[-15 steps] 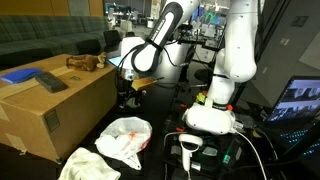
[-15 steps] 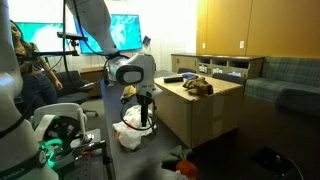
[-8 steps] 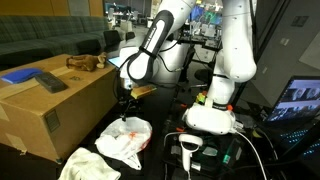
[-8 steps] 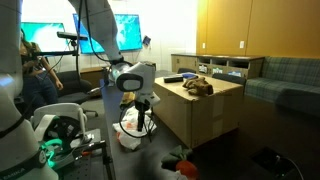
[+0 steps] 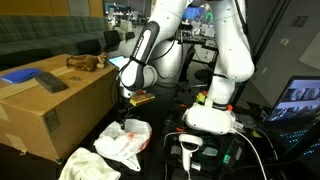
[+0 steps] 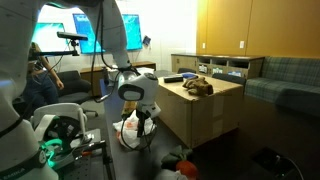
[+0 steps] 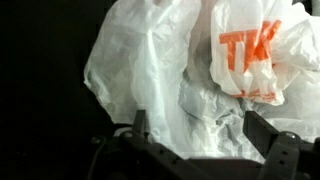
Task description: Pick the objects on the box and put them on the table, then pick the objects on the table and put them on the box
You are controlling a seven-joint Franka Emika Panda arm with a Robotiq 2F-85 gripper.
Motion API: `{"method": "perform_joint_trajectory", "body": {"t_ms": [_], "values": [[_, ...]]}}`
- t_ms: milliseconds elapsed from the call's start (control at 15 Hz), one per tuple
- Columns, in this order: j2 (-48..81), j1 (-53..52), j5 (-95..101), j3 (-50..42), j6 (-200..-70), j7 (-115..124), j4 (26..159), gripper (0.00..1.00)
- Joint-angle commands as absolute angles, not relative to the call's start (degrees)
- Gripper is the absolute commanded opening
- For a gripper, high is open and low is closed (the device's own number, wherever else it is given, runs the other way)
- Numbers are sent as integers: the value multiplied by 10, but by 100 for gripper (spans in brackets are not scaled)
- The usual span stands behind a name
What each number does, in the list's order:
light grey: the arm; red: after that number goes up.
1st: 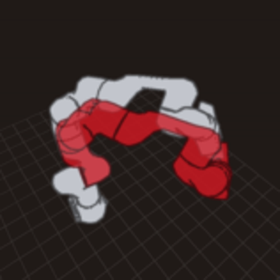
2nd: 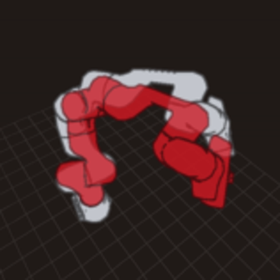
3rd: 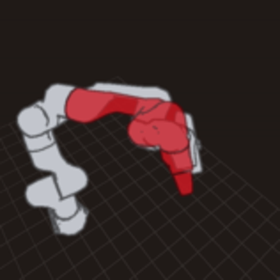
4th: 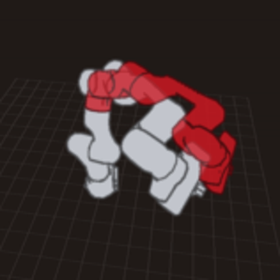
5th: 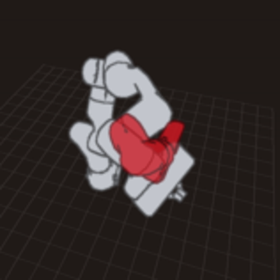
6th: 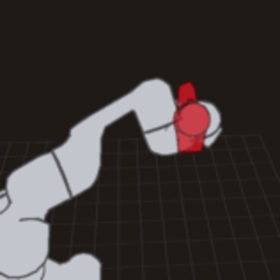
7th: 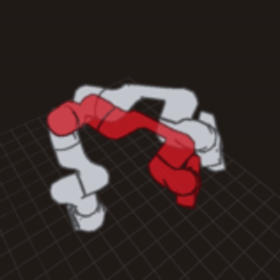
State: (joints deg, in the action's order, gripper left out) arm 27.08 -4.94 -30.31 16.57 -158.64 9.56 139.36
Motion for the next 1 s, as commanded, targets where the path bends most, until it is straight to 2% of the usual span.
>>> {"method": "perform_joint_trajectory", "body": {"t_ms": [0, 267, 333, 400, 933], "values": [[320, -17, -336, 200, -1611, 50, 1368, 100], [344, -7, -334, 207, -1613, 49, 1359, 100], [346, -8, -331, 206, -1614, 53, 1359, 75], [349, -10, -329, 204, -1614, 56, 1357, 74], [321, -13, -325, 196, -1641, 71, 1389, 12]]}}
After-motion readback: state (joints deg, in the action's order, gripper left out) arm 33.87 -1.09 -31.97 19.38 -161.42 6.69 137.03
